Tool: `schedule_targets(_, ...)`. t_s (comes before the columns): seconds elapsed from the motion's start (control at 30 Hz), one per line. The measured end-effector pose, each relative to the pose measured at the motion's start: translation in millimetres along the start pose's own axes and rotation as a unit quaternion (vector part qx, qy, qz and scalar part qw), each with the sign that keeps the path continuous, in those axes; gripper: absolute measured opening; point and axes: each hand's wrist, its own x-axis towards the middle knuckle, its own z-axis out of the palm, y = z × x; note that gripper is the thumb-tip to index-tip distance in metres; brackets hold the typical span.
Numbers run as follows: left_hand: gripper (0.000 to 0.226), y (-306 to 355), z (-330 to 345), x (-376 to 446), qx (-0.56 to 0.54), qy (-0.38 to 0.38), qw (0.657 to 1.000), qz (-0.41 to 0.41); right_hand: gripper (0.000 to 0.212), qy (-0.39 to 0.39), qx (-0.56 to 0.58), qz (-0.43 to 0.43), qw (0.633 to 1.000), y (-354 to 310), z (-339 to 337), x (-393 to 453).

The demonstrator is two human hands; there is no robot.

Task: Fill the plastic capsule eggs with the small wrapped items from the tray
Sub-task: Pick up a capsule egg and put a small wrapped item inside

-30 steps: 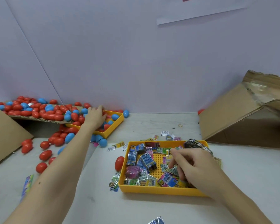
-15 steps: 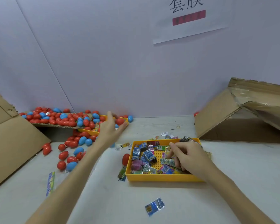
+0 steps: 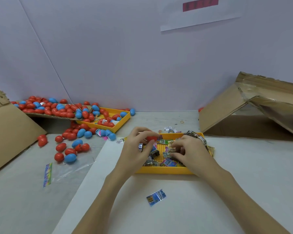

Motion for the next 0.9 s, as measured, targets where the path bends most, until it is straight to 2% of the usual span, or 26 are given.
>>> schedule_targets(0.03, 0.032, -1.8, -0.9, 0.3, -0.007, 0.004, 1.000, -0.008, 0.026, -0.016, -0.032, 0.016, 0.999, -1.2, 0.6, 2.2)
schedule_targets(0.17, 0.029, -5.4, 0.8, -0.6, -0.018, 0.016, 1.000, -0.018, 0.017, -0.023, -0.084, 0.019, 0.996, -9.6, 0.7, 3.1)
schedule_targets(0.3, 0.025, -1.1, 4.5, -3.3, -0.018, 0.006, 0.998, -0.060, 0.016, 0.023, -0.074, -0.008, 0.997, -12.3, -0.2, -2.5)
schedule_targets(0.43, 0.021, 0.4, 5.8, -3.7, 0.019, 0.028, 0.998, -0.044, 0.011, 0.070, -0.061, -0.041, 0.995, -11.5, -0.5, -5.6)
schedule_targets(0.57, 0.028, 7.4, 4.3, -4.9, -0.066, 0.023, 0.996, -0.063, 0.004, 0.135, 0.057, -0.061, 0.987, -18.4, -2.5, -7.8)
schedule_targets(0.63, 0.019, 11.9, 3.6, -5.5, -0.065, 0.013, 0.997, -0.046, 0.004, 0.164, 0.133, -0.065, 0.975, -25.3, -1.2, -9.6)
schedule_targets(0.67, 0.016, 13.3, 3.1, -5.8, -0.043, 0.008, 0.998, -0.034, 0.004, 0.167, 0.177, -0.058, 0.968, -28.5, -0.6, -10.0)
schedule_targets(0.73, 0.027, 15.1, 2.1, -5.9, -0.022, -0.006, 0.999, -0.032, 0.005, 0.158, 0.237, -0.034, 0.958, -32.5, -0.1, -10.6)
schedule_targets(0.9, 0.035, 13.8, -1.1, -4.6, -0.109, -0.027, 0.989, -0.094, 0.008, 0.128, 0.308, -0.009, 0.943, -29.9, -2.6, -10.5)
